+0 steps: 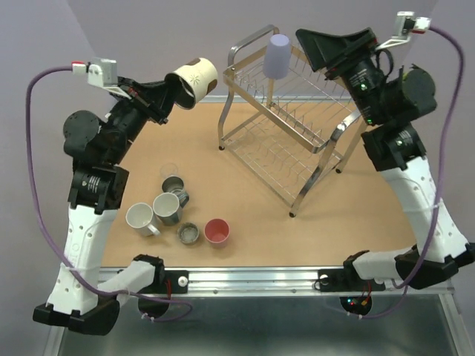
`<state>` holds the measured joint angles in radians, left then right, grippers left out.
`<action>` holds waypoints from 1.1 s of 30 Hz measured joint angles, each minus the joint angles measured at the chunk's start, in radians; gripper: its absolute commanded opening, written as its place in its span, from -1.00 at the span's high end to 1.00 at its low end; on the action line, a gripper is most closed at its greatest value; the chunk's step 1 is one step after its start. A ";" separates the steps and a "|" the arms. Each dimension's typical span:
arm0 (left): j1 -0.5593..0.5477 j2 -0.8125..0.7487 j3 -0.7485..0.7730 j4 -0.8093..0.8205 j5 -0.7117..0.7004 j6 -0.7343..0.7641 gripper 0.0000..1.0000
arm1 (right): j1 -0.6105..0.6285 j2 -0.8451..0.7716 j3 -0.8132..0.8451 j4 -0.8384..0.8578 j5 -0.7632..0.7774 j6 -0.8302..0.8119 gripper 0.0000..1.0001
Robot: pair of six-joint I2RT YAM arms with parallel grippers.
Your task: Load the cups into the dish rack
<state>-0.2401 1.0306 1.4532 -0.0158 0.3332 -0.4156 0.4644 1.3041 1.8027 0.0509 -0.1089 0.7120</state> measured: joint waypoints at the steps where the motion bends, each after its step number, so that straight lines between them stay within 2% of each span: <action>1: 0.000 -0.007 0.000 0.056 0.026 -0.024 1.00 | 0.000 0.006 -0.020 0.035 -0.020 0.037 -1.00; 3: 0.000 -0.014 -0.019 0.214 0.084 -0.113 1.00 | 0.000 0.046 -0.108 0.161 -0.082 0.198 -1.00; 7: 0.000 0.011 -0.093 0.438 0.144 -0.252 1.00 | 0.000 0.143 -0.162 0.298 -0.140 0.384 -1.00; 15: -0.001 0.173 -0.116 0.605 0.162 -0.399 1.00 | 0.023 0.187 -0.163 0.479 -0.163 0.564 -1.00; 22: -0.044 0.240 -0.106 0.700 0.156 -0.451 1.00 | 0.078 0.189 -0.162 0.536 -0.165 0.586 -1.00; 33: -0.134 0.257 -0.055 0.735 0.135 -0.430 1.00 | 0.101 0.192 -0.160 0.450 -0.153 0.507 -1.00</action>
<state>-0.3744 1.2881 1.3987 0.7197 0.4686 -0.8452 0.5652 1.4956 1.6428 0.5007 -0.2623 1.2190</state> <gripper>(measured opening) 0.135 0.998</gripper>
